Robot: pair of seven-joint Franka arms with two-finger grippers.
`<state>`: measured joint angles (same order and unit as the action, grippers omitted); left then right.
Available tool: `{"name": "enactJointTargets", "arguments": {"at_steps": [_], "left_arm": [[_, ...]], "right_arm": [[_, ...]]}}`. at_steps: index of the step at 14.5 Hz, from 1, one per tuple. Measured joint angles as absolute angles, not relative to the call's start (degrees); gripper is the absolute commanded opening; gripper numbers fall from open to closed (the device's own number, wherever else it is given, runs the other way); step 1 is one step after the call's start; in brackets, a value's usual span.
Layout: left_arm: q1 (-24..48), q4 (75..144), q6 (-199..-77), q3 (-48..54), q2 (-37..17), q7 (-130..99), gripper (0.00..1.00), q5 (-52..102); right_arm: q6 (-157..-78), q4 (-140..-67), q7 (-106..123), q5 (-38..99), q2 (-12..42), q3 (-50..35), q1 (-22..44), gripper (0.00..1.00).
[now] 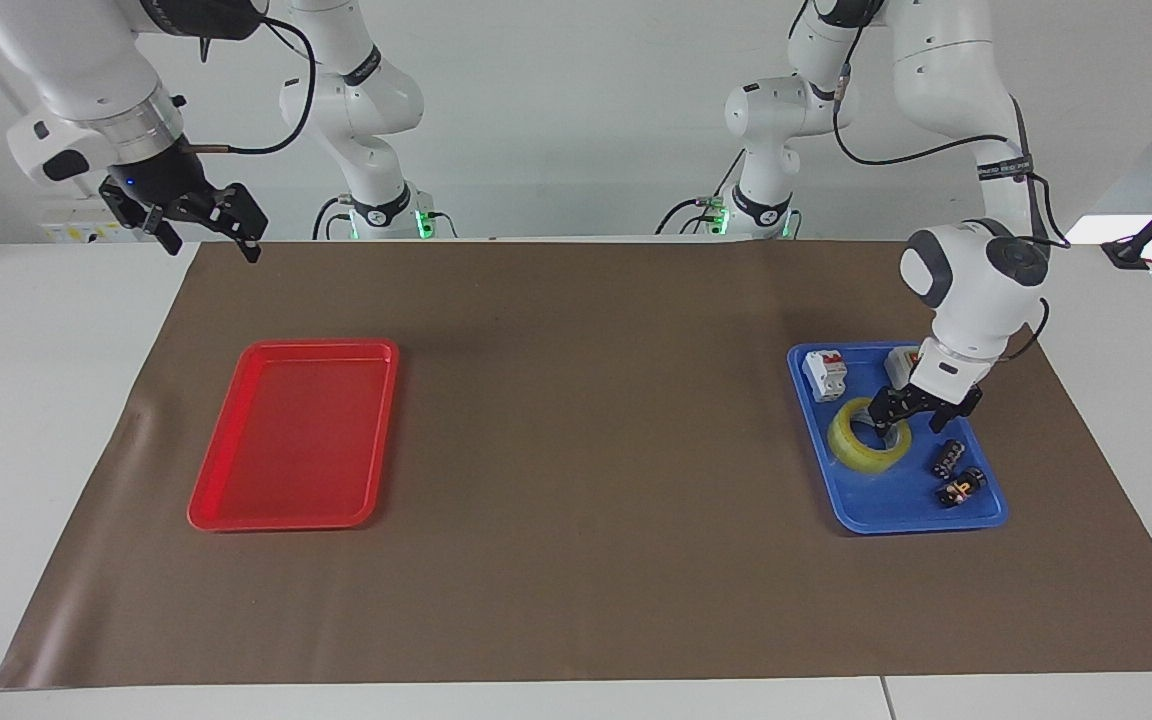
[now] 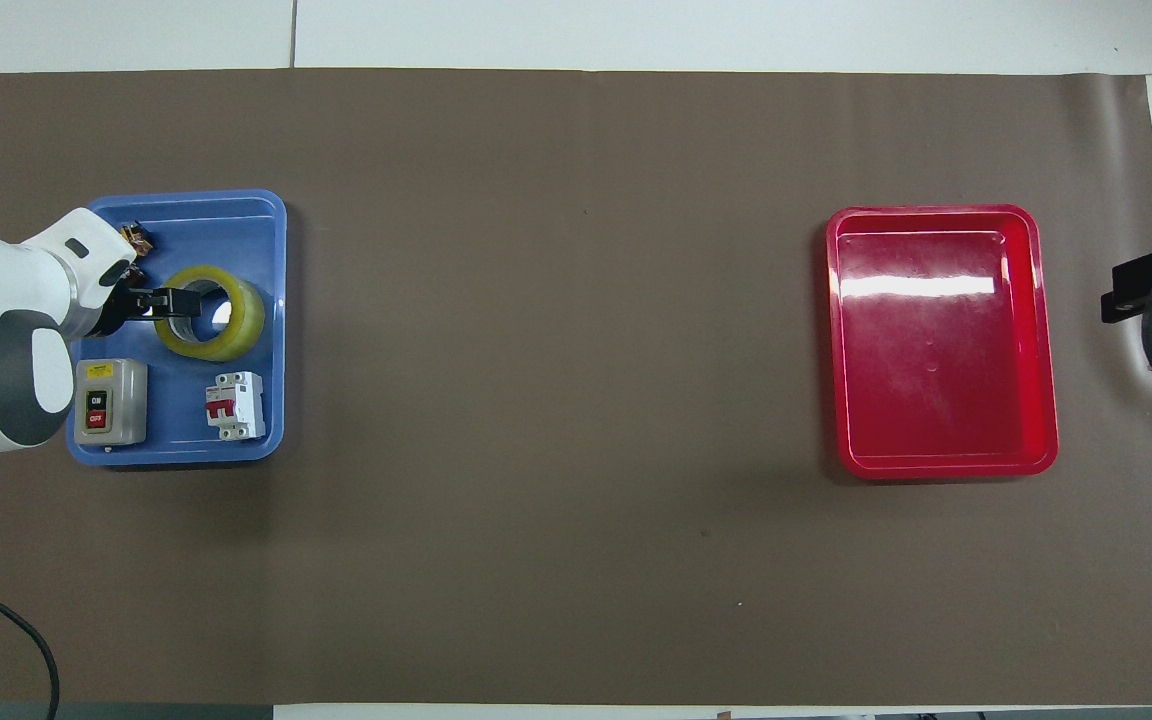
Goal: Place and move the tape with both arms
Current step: 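Reach the left gripper into the blue tray and grasp the yellow tape, then lift the yellow tape with the left gripper and set it mid-table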
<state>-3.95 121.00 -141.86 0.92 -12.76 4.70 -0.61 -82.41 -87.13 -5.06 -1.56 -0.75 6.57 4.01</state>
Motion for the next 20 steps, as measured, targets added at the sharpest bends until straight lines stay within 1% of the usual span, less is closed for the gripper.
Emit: {"name": "enactJointTargets", "arguments": {"at_steps": [1,2,3,10,14,16,20], "left_arm": [[-3.9,121.5,-142.4,1.0,-12.8,4.7,0.42,-0.6],[-3.9,122.1,-142.9,1.0,-12.9,4.7,0.14,-0.6],[-3.9,122.5,-143.2,1.0,-12.9,4.7,0.00,-0.6],[-3.9,122.2,-142.6,1.1,-12.4,4.7,0.00,-0.6],[-2.7,116.4,-131.1,1.4,-9.3,3.2,0.00,-0.6],[1.4,114.1,-127.4,1.6,-7.8,-3.0,0.00,-0.6],[14.1,113.6,-127.1,2.0,-7.9,-21.1,0.00,-0.8]], "right_arm": [[-82.4,-87.1,-5.1,-1.6,-0.8,6.6,4.0,1.00],[-82.4,-87.1,-5.1,-1.6,-0.8,6.6,4.0,1.00],[-82.4,-87.1,-5.1,-1.6,-0.8,6.6,4.0,1.00],[-82.4,-87.2,-5.1,-1.6,-0.8,6.6,4.0,1.00],[-82.4,-87.2,-5.1,-1.6,-0.8,6.6,4.0,1.00],[-82.4,-87.2,-5.1,-1.6,-0.8,6.6,4.0,1.00],[-82.4,-87.2,-5.1,-1.6,-0.8,6.6,4.0,1.00]]}}
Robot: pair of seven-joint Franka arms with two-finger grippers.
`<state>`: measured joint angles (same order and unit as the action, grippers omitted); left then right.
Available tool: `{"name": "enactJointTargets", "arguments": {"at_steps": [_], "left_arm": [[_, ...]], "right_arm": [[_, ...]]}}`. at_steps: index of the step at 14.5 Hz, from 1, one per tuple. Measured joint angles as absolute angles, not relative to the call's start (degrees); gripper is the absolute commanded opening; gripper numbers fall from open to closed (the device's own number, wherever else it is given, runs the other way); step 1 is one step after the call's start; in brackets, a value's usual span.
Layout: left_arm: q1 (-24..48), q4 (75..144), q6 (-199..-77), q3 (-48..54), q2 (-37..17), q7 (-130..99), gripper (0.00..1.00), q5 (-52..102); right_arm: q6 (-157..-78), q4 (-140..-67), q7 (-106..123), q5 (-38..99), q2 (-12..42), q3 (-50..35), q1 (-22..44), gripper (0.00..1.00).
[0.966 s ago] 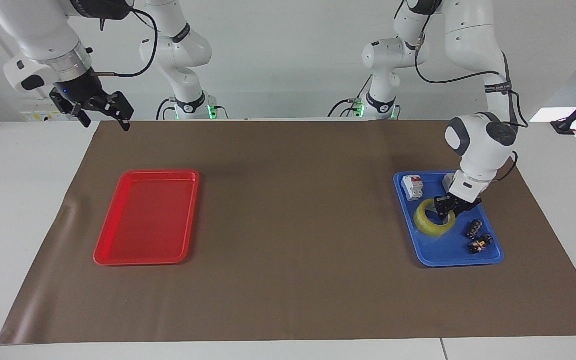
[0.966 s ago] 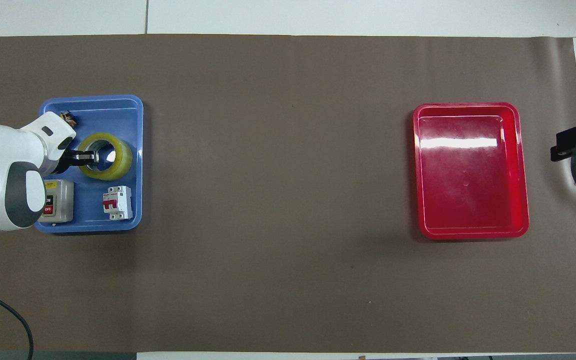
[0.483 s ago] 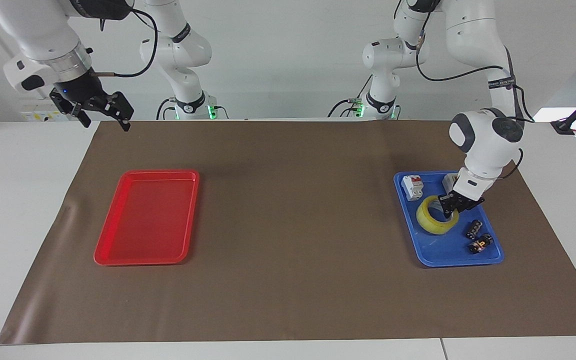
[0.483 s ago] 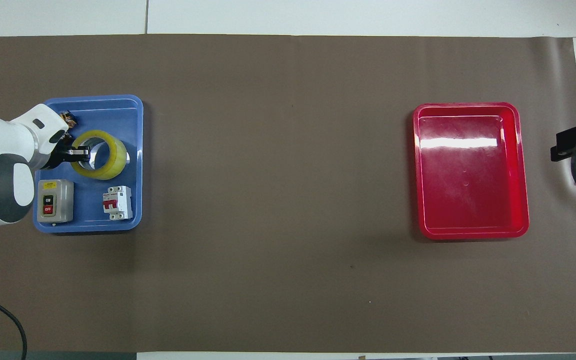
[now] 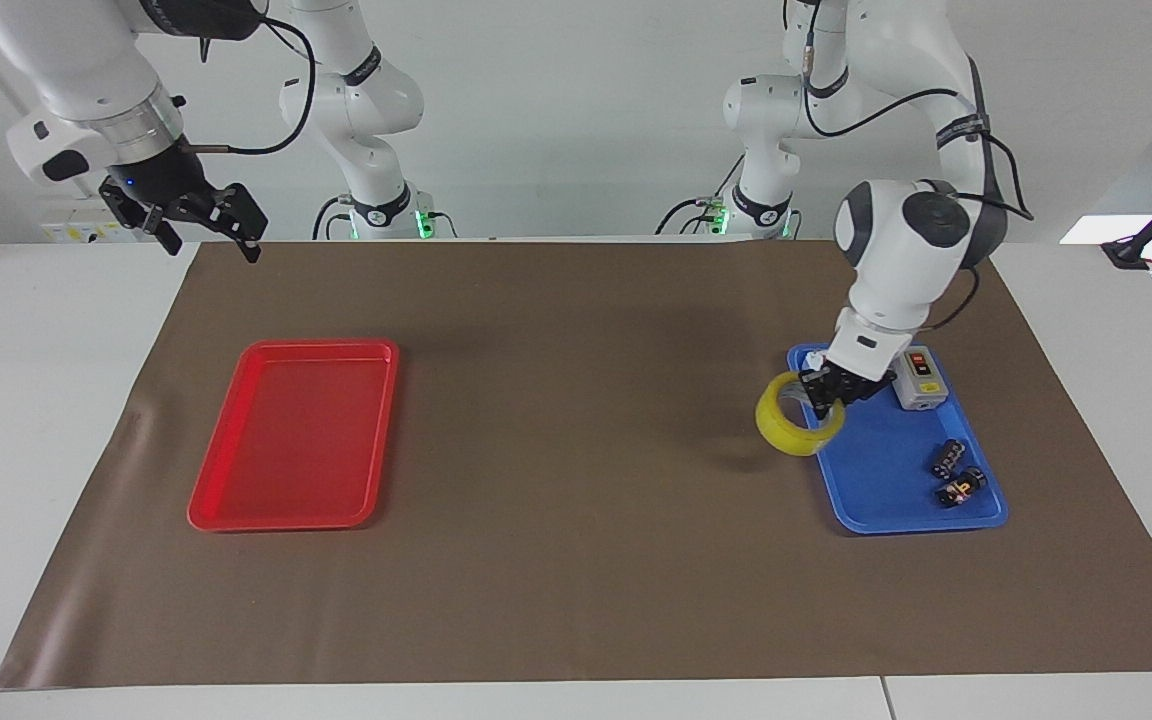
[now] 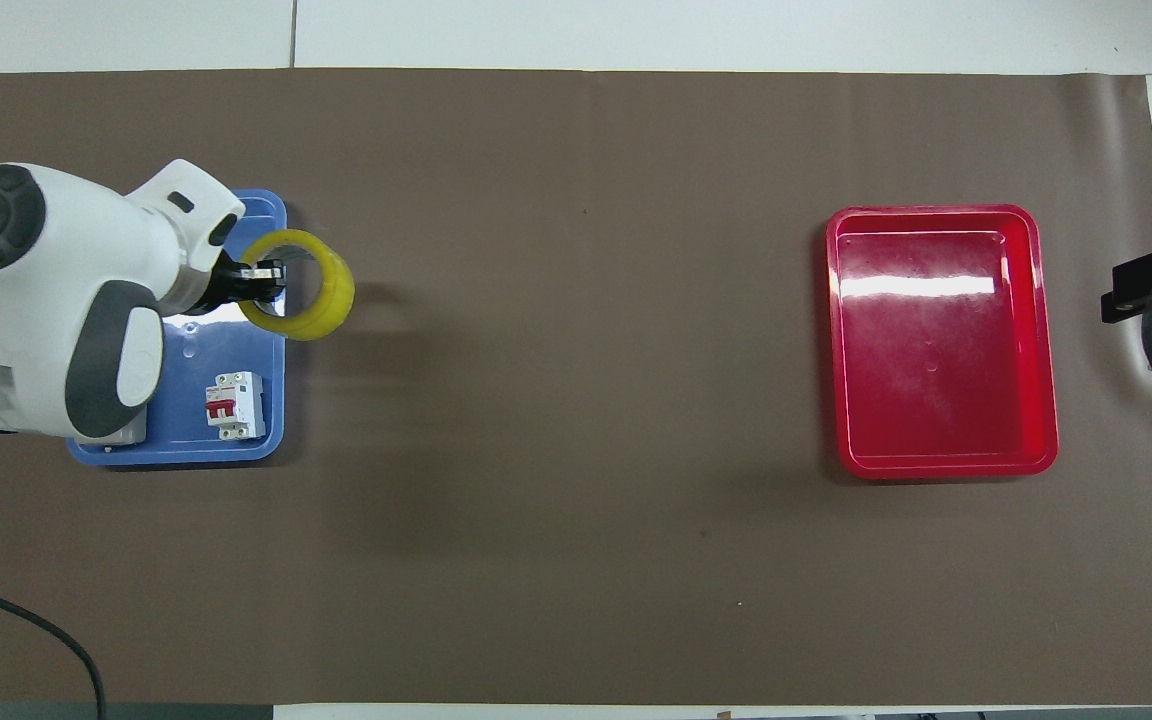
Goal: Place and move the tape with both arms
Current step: 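Lift the yellow tape with the left gripper and set it mid-table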
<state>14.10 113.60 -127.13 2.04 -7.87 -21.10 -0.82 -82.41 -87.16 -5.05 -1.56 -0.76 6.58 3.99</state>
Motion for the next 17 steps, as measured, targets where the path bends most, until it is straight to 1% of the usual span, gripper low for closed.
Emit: {"name": "enactJointTargets", "arguments": {"at_steps": [4,8,12,15,16,17], "left_arm": [[25.7,113.3,-128.8,2.3,-9.3,-39.2,0.00,-4.6],[34.3,111.3,-130.7,2.3,-14.2,-49.7,0.00,-6.3],[39.3,107.4,-131.0,2.3,-20.7,-55.4,0.00,-9.7],[40.5,106.7,-131.7,2.2,-22.9,-55.6,0.00,-9.9],[40.5,106.6,-131.9,2.2,-22.9,-55.6,0.22,-10.0],[40.6,106.6,-132.0,2.2,-22.9,-55.6,0.70,-10.0]], "right_arm": [[-82.4,-87.2,-5.1,-1.6,-0.8,6.6,4.0,1.00],[-82.4,-87.2,-5.1,-1.6,-0.8,6.6,3.9,1.00],[-82.4,-87.2,-5.1,-1.6,-0.8,6.6,3.9,1.00],[-82.4,-87.2,-5.1,-1.6,-0.8,6.6,3.9,1.00],[-82.4,-87.2,-5.1,-1.6,-0.8,6.6,3.9,1.00],[-82.4,-87.2,-5.1,-1.6,-0.8,6.6,3.9,1.00]]}}
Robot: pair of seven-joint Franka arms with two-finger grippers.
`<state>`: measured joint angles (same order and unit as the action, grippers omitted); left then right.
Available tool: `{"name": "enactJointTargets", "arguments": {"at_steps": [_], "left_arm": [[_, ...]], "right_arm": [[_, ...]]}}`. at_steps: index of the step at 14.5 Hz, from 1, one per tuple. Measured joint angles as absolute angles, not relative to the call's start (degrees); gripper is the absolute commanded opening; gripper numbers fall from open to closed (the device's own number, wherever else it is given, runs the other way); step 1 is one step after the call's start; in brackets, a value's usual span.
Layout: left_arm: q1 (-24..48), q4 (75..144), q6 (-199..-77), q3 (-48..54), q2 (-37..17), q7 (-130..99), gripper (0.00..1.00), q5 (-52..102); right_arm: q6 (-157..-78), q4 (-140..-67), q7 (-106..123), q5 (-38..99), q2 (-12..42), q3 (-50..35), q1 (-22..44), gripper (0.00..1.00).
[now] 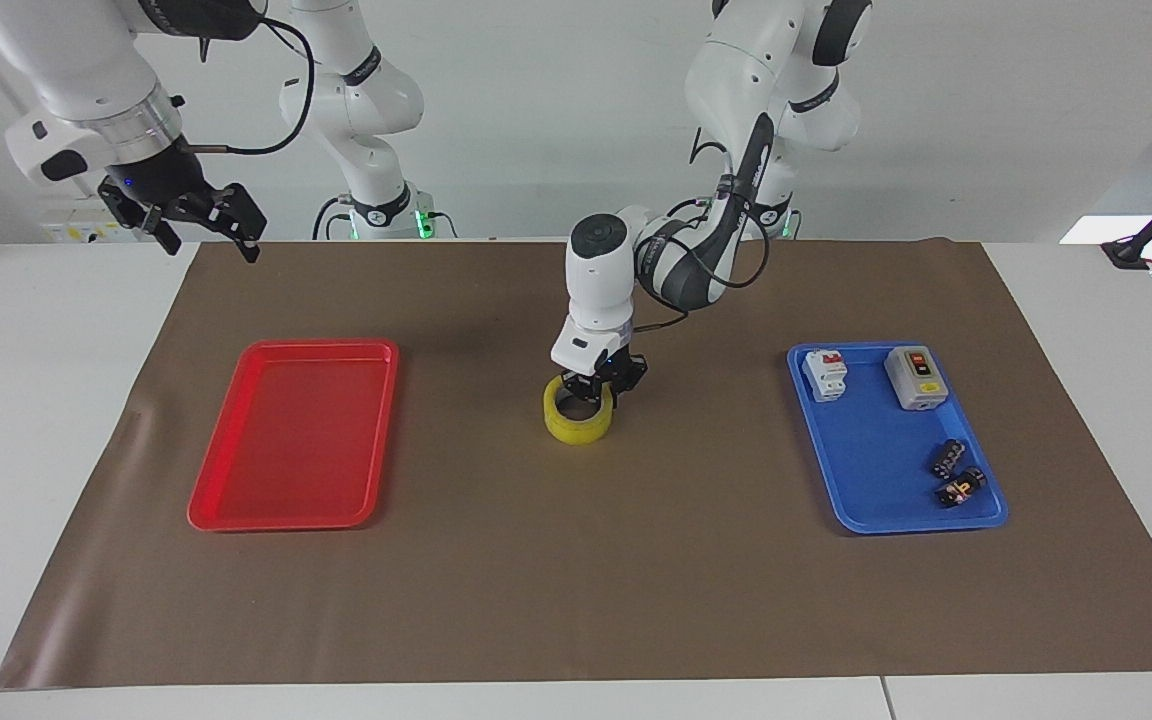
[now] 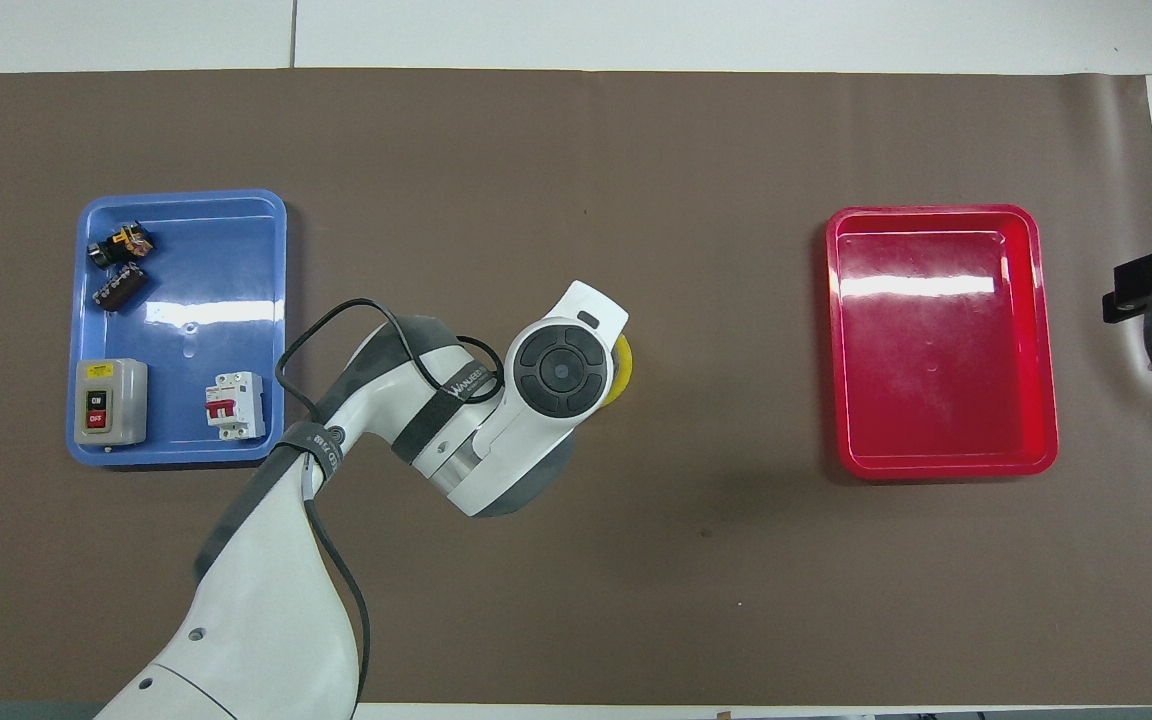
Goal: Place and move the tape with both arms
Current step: 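Lift the yellow tape with the left gripper and set it mid-table, then withdraw the left gripper while the right gripper reaches the tape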
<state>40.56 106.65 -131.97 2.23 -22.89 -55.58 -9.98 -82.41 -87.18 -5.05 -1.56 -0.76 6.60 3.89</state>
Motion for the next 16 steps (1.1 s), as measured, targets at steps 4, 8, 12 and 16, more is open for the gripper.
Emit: {"name": "enactJointTargets", "arguments": {"at_steps": [4,8,12,16], "left_arm": [[40.5,106.6,-132.1,1.8,-22.9,-55.6,1.00,-10.0],[38.2,105.7,-132.3,0.9,-21.9,-55.4,1.00,-10.0],[31.1,105.3,-129.6,0.6,-16.5,-48.8,1.00,-10.2],[23.5,105.4,-123.5,0.5,-11.0,-38.7,1.00,-10.2]], "right_arm": [[-82.4,-87.3,-5.1,-1.6,-0.8,6.6,3.9,1.00],[-84.4,-88.3,-5.0,-1.6,-1.1,6.4,4.3,1.00],[-85.7,-88.8,-6.0,-2.3,-1.0,5.9,9.8,1.00],[-88.5,-89.5,-12.5,-2.6,-0.4,5.5,16.9,1.00]]}}
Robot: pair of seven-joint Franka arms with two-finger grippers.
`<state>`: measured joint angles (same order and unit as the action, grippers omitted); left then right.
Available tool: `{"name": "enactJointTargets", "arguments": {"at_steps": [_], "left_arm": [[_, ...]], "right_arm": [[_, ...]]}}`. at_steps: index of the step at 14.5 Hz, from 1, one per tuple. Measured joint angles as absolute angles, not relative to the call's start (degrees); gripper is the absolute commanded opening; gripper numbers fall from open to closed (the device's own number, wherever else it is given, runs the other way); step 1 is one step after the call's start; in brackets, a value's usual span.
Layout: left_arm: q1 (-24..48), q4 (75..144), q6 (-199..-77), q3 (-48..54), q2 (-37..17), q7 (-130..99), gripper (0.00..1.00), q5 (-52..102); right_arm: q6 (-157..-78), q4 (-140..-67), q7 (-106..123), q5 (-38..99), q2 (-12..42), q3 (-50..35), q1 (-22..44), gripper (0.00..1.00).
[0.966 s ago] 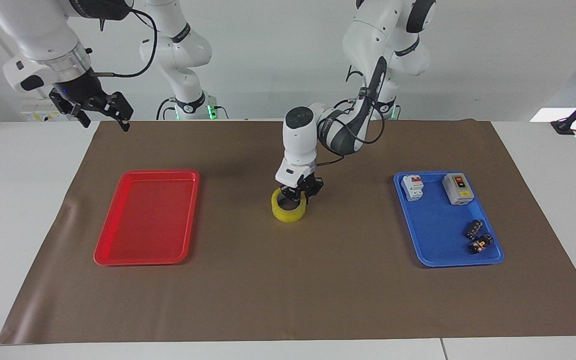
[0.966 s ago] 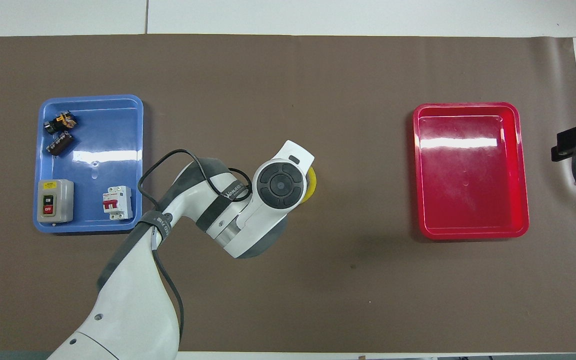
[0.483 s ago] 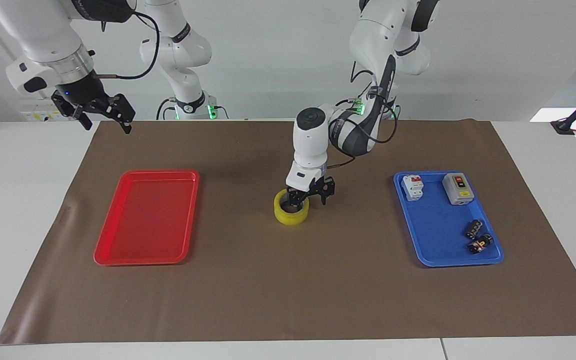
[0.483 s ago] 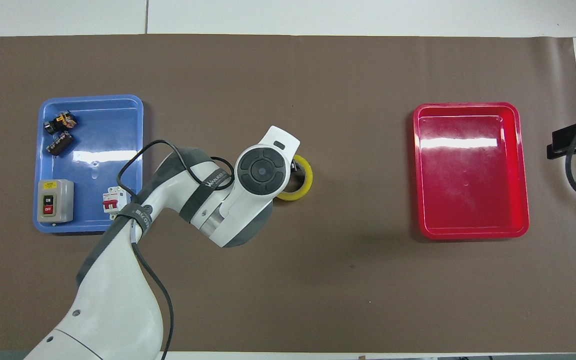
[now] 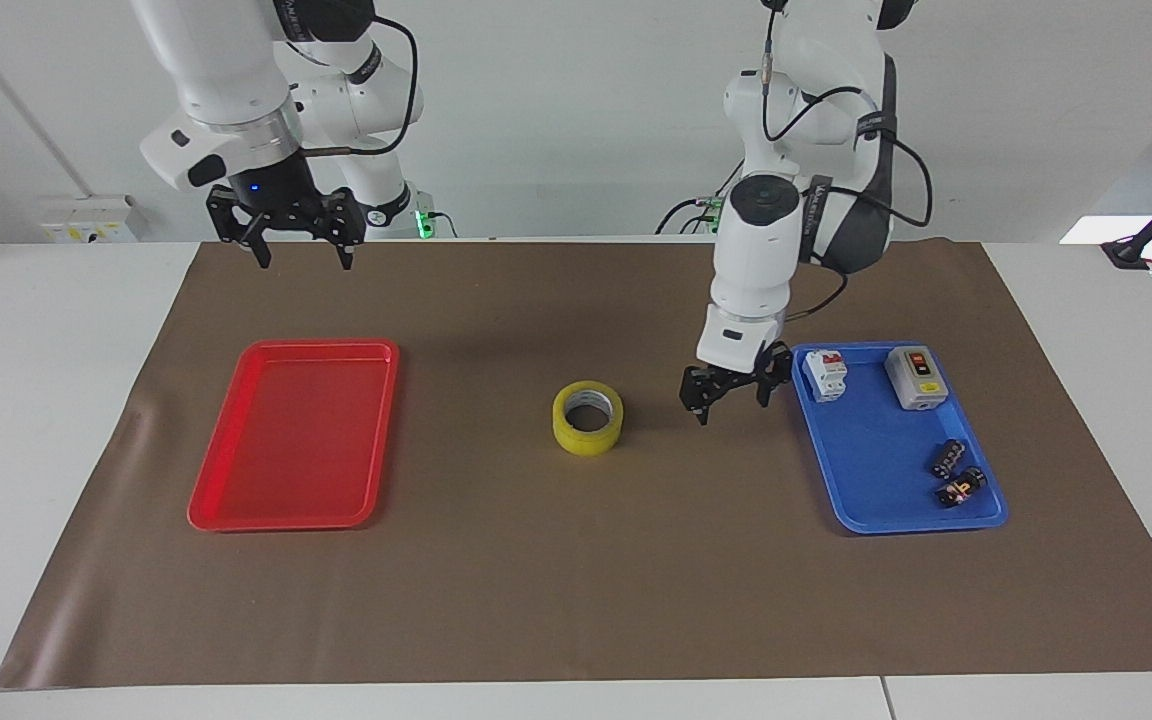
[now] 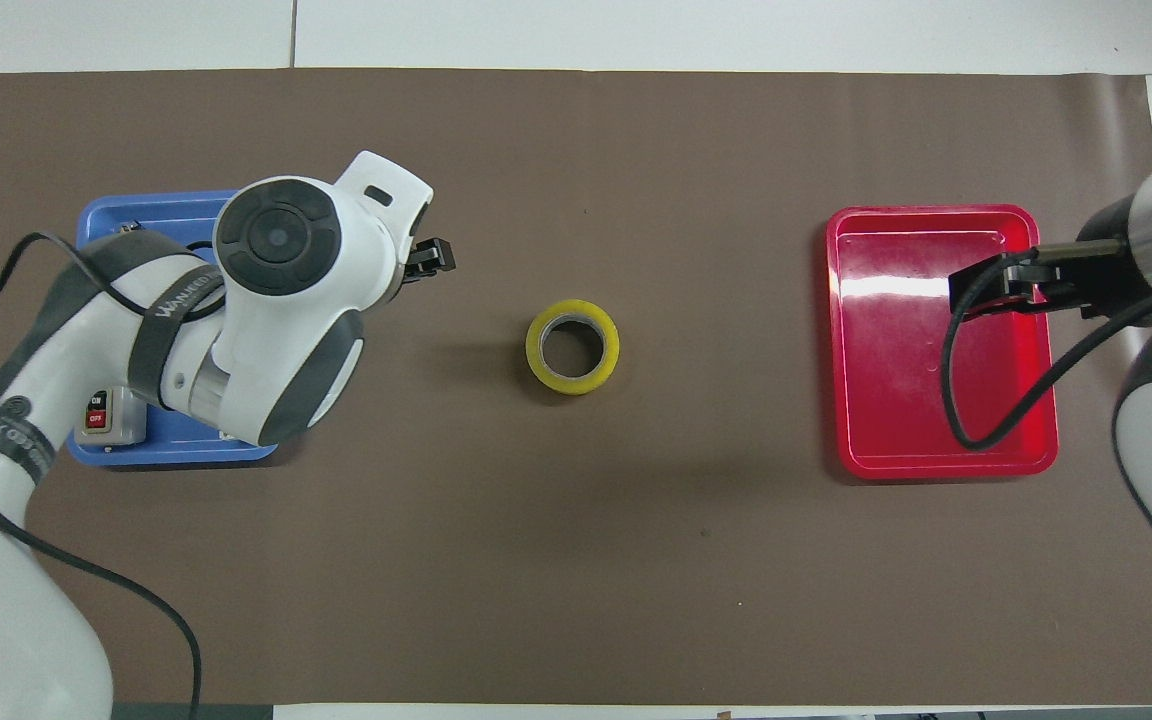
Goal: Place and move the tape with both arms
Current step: 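Withdraw the left gripper while the right gripper reaches the tape, then grasp the yellow tape with the right gripper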
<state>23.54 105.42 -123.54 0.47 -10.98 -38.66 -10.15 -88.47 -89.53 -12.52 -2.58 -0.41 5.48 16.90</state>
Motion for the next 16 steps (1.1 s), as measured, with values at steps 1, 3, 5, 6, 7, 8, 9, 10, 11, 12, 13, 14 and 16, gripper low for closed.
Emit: {"name": "enactJointTargets", "arguments": {"at_steps": [1,3,5,6,7,8,9,10,11,12,13,14,16], "left_arm": [[21.7,105.5,-122.4,0.5,-10.1,-35.9,1.00,-10.2],[18.3,105.5,-121.0,0.5,-8.8,-31.0,1.00,-10.1],[15.0,105.5,-120.5,0.5,-7.6,-26.5,1.00,-9.1],[13.3,105.5,-120.0,0.5,-6.8,-23.6,1.00,-7.6],[11.5,105.4,-118.9,0.5,-5.9,-20.5,1.00,-6.0],[10.0,105.4,-117.8,0.4,-5.0,-17.6,1.00,-4.6],[8.4,105.4,-116.5,0.4,-3.9,-14.9,1.00,-3.5],[7.0,105.3,-115.1,0.4,-2.7,-12.6,1.00,-2.6],[5.9,105.3,-113.6,0.4,-1.7,-10.8,1.00,-2.0],[4.8,105.1,-112.1,0.4,-0.7,-9.4,1.00,-1.6],[3.9,104.5,-110.5,0.3,0.1,-8.4,1.00,-1.4],[3.2,103.6,-108.8,0.3,0.6,-7.7,1.00,-1.3],[2.0,101.6,-106.2,0.3,1.0,-6.7,1.00,-1.2]], "right_arm": [[-90.3,-90.0,-15.5,-2.6,0.4,5.4,19.0,1.00],[-94.8,-90.7,-22.2,-2.6,3.4,5.3,24.2,1.00],[-100.5,-91.0,-28.4,-2.5,7.8,5.1,28.9,1.00],[-103.7,-91.1,-31.0,-2.5,10.1,5.1,30.7,1.00],[-106.6,-91.2,-32.9,-2.5,12.1,5.1,32.0,1.00],[-109.4,-91.6,-34.0,-2.2,13.6,5.1,32.7,1.00],[-112.3,-92.2,-34.3,-1.7,14.9,5.1,33.0,1.00],[-115.0,-93.0,-34.4,-1.1,16.1,5.1,33.5,1.00],[-117.1,-93.8,-34.6,-1.0,17.3,5.1,34.3,1.00],[-118.9,-94.6,-34.8,-1.0,18.8,5.1,35.3,1.00],[-120.8,-95.2,-35.2,-1.0,20.5,5.1,36.5,1.00],[-123.2,-96.1,-35.4,-1.0,22.1,5.1,37.5,1.00],[-129.1,-99.4,-35.4,-1.0,24.2,5.1,38.7,1.00]]}}
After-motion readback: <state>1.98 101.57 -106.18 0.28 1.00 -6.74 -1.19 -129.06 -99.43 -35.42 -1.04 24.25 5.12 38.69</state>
